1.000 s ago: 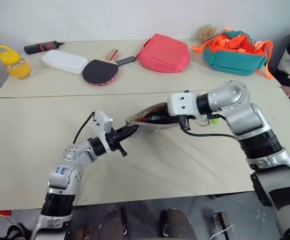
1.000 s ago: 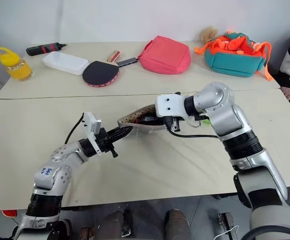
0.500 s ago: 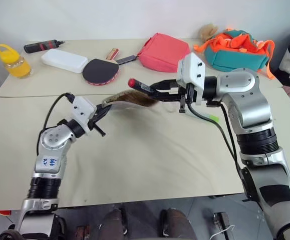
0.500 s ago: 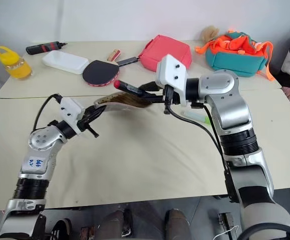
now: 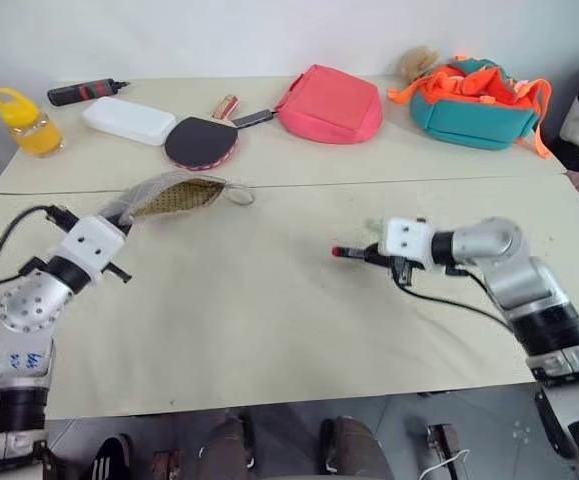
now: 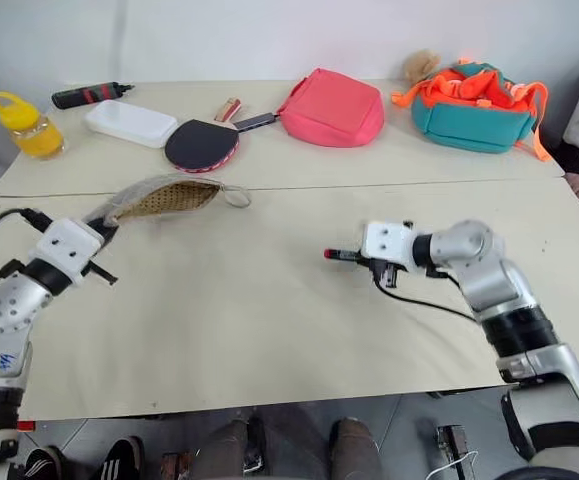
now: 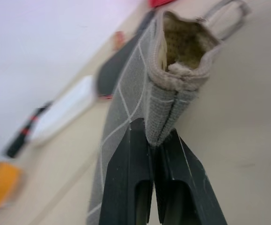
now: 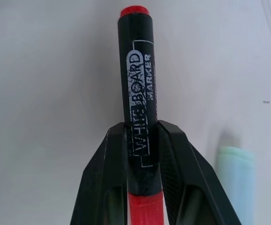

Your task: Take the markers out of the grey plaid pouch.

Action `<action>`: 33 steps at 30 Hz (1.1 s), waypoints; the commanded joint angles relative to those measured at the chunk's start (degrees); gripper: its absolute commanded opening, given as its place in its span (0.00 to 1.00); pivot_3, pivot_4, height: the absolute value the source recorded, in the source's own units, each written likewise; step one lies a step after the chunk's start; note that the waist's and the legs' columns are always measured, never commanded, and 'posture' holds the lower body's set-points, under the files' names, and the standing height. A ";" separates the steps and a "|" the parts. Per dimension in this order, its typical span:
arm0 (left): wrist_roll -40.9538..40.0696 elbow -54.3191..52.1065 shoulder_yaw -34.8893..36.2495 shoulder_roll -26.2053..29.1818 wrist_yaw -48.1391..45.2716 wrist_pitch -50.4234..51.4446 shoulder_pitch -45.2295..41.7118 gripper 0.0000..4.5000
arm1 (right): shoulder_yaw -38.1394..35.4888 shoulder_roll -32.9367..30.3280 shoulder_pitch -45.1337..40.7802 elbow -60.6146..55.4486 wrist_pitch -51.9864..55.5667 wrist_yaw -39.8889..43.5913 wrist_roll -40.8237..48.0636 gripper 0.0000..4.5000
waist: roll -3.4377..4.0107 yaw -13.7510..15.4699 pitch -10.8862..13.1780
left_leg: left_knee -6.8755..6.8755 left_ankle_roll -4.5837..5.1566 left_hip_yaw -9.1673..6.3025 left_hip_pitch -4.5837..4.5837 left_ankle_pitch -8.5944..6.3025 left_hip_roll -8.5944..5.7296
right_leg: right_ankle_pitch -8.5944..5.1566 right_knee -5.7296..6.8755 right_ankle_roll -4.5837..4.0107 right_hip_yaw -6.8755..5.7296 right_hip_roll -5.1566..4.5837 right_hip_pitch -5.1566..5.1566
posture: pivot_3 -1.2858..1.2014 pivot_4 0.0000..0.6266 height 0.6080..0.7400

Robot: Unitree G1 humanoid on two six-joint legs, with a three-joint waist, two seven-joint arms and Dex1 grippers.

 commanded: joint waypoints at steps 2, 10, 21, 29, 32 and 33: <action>-0.76 -4.17 -0.69 -3.64 2.17 4.75 2.45 0.00 | -0.83 1.10 1.01 0.48 -0.21 -3.85 -1.64 0.12 | 0.00 -0.12 0.00 | 0.06 0.00 0.00 0.03 0.02 0.02 | 0.00 0.03 -0.01 0.00 0.01 0.02 | 0.52 0.24 1.00; -8.75 -8.52 0.05 -5.37 -3.01 8.87 3.01 0.48 | -3.61 2.63 1.12 -0.04 4.35 -1.32 3.73 0.60 | -0.01 0.21 -0.01 | 0.04 0.02 -0.04 0.04 0.10 0.01 | 0.04 0.05 -0.08 -0.02 -0.02 0.04 | 0.52 0.24 1.00; -29.49 -24.02 8.02 -4.79 -13.16 19.59 15.21 0.81 | -14.03 8.59 7.05 -18.01 16.31 1.22 25.64 0.96 | 0.00 0.28 -0.01 | -0.04 0.01 -0.11 0.03 0.07 0.02 | 0.04 0.00 -0.08 -0.03 -0.01 0.03 | 0.52 0.24 1.00; -31.11 -26.19 14.05 -6.87 -11.87 19.85 24.16 0.81 | -14.34 9.30 26.39 -33.65 18.56 -0.41 31.90 0.96 | -0.06 0.83 -0.04 | 0.00 0.10 -0.32 0.03 -0.02 -0.06 | 0.04 -0.28 -0.08 -0.15 -0.06 0.33 | 0.52 0.24 1.00; -30.16 -25.74 15.32 -7.03 -11.30 19.71 26.66 0.81 | -16.47 12.65 30.04 -32.10 13.18 -5.66 29.98 0.96 | -0.07 0.38 -0.05 | -0.01 0.11 -0.30 0.05 -0.03 -0.05 | 0.04 -0.29 -0.09 -0.16 -0.05 0.33 | 0.52 0.24 1.00; -30.07 -26.01 15.53 -7.28 -11.16 19.46 27.39 0.81 | -17.29 13.67 31.17 -31.65 12.57 -7.05 30.26 0.96 | -0.07 0.26 -0.05 | -0.01 0.11 -0.30 0.06 -0.02 -0.04 | 0.04 -0.29 -0.09 -0.15 -0.04 0.33 | 0.52 0.24 1.00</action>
